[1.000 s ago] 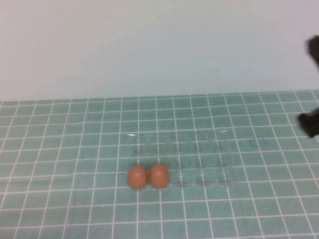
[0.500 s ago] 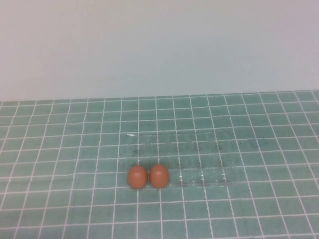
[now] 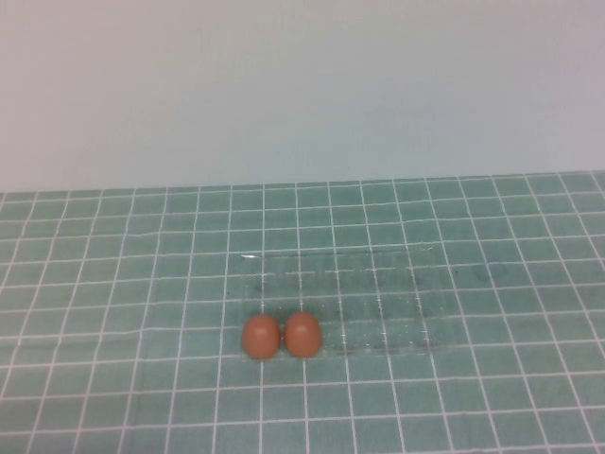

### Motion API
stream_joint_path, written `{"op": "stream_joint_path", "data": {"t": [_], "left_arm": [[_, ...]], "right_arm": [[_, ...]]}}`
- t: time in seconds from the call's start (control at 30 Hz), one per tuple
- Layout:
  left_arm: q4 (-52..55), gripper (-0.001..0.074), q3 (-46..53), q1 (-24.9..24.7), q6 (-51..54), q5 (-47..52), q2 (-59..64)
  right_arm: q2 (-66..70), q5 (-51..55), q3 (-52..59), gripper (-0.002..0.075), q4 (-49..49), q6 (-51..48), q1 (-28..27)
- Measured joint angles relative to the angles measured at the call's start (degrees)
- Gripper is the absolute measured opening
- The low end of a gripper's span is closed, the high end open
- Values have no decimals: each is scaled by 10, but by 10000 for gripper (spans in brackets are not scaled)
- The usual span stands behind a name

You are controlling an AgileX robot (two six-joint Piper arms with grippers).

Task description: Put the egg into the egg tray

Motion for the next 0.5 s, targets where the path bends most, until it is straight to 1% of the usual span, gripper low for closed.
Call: {"op": "stream_joint_path", "data": {"t": [0.13, 0.2, 0.3, 0.37, 0.5], "left_arm": [[0, -1, 0, 0, 0, 0, 0], [0, -1, 0, 0, 0, 0, 0], [0, -1, 0, 0, 0, 0, 0], [0, -1, 0, 0, 0, 0, 0], [0, -1, 0, 0, 0, 0, 0]], "right_arm": [[-1, 27, 0, -1, -8, 11, 0], [-8, 41, 0, -1, -57, 58, 0], [-18, 62, 0, -1, -223, 220, 0], [-23, 80, 0, -1, -381, 375, -1], [-41, 133, 0, -1, -658, 668, -6]]}}
